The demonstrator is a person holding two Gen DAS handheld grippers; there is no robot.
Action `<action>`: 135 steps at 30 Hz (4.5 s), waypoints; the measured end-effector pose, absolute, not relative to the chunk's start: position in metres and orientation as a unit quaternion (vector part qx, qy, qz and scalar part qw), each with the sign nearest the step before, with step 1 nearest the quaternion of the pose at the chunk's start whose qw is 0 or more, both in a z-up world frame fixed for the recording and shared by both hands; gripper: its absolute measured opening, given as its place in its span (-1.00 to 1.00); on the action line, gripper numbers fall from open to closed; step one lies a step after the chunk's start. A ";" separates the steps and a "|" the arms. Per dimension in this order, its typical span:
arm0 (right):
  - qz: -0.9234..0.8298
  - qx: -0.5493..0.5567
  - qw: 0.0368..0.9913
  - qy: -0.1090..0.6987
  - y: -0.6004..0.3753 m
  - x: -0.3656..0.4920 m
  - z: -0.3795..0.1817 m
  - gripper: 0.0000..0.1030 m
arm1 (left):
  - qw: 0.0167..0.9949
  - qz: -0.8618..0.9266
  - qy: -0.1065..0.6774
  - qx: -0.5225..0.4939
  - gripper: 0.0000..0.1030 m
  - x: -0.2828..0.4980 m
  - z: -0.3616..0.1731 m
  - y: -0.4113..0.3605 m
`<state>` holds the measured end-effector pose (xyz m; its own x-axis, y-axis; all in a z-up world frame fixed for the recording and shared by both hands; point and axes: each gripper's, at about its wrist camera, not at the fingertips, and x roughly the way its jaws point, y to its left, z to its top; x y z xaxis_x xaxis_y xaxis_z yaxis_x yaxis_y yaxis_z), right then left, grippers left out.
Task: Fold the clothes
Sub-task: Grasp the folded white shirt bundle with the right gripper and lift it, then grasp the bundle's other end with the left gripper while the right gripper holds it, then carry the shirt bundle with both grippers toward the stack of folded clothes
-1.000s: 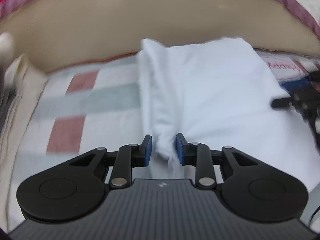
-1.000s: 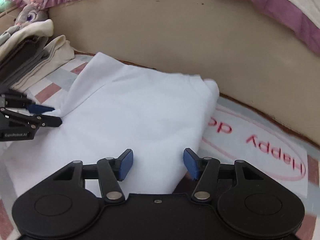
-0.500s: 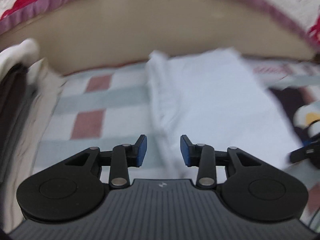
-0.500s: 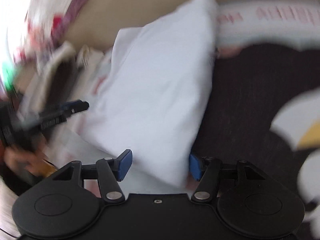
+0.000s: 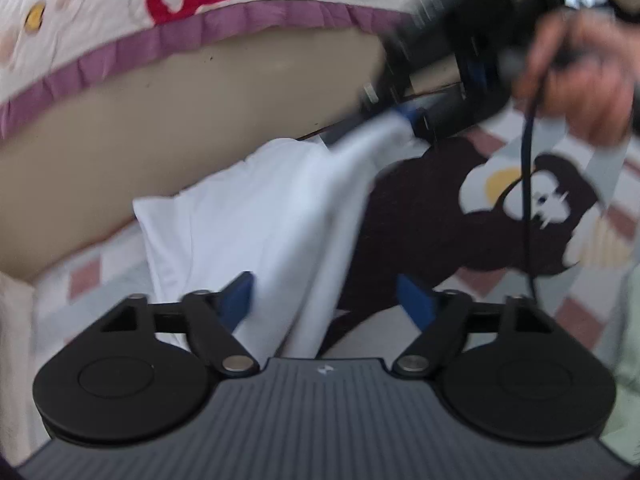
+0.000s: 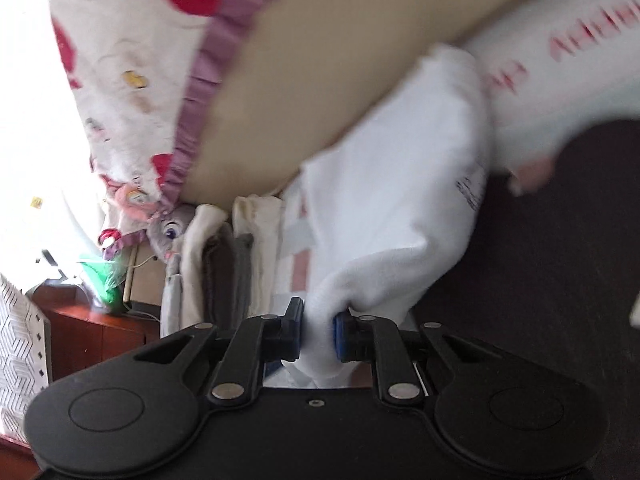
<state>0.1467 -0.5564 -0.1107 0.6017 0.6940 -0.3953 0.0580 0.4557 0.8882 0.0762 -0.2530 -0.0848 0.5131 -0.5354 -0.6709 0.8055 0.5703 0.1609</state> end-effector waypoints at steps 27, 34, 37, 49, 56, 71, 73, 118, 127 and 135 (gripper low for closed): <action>0.303 0.429 0.722 0.450 -0.522 0.053 -0.116 -0.67 | 0.888 -0.219 0.329 0.236 -0.74 -0.011 -0.060 -0.209; 0.281 0.504 0.691 0.436 -0.533 0.071 -0.119 -0.67 | 0.891 -0.236 0.365 0.129 -0.70 0.034 -0.062 -0.187; 0.247 0.578 0.651 0.424 -0.543 0.086 -0.126 -0.67 | 0.885 -0.261 0.374 0.098 -0.56 0.070 -0.061 -0.177; 0.143 0.628 0.656 0.393 -0.581 0.167 -0.124 -0.69 | 0.892 -0.299 0.334 0.054 -0.18 0.159 -0.066 -0.199; 0.109 0.631 0.651 0.407 -0.574 0.168 -0.141 -0.70 | 0.899 -0.297 0.321 -0.009 0.03 0.138 -0.061 -0.141; 0.173 0.596 0.643 0.448 -0.559 0.104 -0.141 -0.69 | 0.779 -0.235 0.539 -0.220 0.42 0.110 -0.127 -0.084; 0.183 0.560 0.656 0.472 -0.550 0.089 -0.138 -0.68 | 0.722 -0.218 0.582 -0.304 0.39 0.115 -0.149 -0.069; 0.221 0.470 0.681 0.517 -0.524 0.055 -0.136 -0.67 | 0.676 -0.128 0.598 -0.411 0.82 0.102 -0.178 -0.071; 0.201 0.325 0.768 0.513 -0.553 0.082 -0.111 0.10 | 0.732 -0.140 0.596 -0.299 -0.61 0.095 -0.172 -0.090; 0.109 0.373 0.822 0.417 -0.592 0.145 -0.175 0.22 | 0.759 -0.146 0.589 -0.236 -0.61 0.090 -0.172 -0.100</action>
